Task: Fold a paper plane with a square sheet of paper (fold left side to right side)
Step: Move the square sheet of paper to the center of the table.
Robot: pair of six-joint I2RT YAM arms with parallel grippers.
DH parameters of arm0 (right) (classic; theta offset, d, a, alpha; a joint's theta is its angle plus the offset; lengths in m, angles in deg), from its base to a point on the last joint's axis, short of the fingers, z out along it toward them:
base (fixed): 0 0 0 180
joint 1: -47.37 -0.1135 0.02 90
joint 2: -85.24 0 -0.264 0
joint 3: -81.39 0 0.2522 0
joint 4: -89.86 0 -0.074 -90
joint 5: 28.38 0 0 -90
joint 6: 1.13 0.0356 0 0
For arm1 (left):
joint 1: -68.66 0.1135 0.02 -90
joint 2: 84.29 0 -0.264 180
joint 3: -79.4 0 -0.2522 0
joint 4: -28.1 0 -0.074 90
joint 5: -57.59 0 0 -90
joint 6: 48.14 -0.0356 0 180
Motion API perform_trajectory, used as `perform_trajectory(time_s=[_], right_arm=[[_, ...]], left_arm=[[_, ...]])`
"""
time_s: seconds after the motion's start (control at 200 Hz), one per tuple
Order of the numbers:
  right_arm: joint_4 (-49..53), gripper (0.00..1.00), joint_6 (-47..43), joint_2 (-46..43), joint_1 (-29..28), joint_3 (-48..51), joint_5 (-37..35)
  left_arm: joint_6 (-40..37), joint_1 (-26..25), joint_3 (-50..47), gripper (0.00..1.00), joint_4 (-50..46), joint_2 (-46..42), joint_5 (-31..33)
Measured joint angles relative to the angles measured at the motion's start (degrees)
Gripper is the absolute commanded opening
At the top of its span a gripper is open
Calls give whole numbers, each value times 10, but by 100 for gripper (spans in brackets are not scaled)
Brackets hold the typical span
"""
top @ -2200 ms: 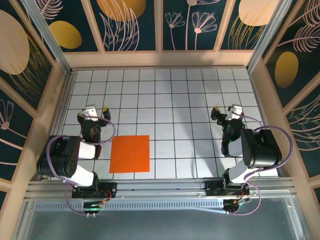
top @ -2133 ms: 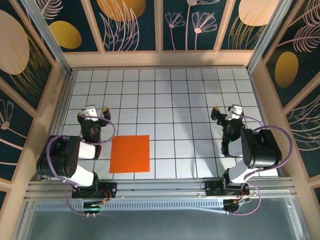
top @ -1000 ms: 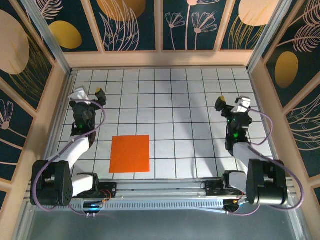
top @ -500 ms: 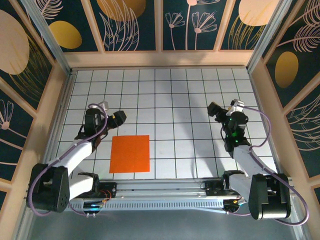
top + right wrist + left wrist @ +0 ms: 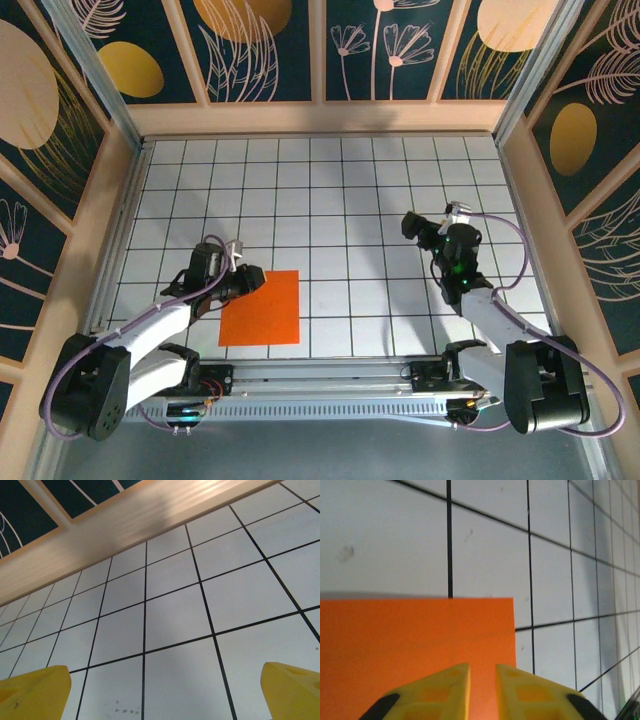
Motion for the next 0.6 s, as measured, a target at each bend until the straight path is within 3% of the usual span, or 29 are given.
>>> perform_trajectory(time_s=[0.31,0.6], right_arm=[[1,98,0,9,-6,0,-28],[3,98,-1,9,-7,0,-42]], left_arm=[[8,-22,-14,10,21,99,-18],[9,-59,53,8,64,202,-16]])
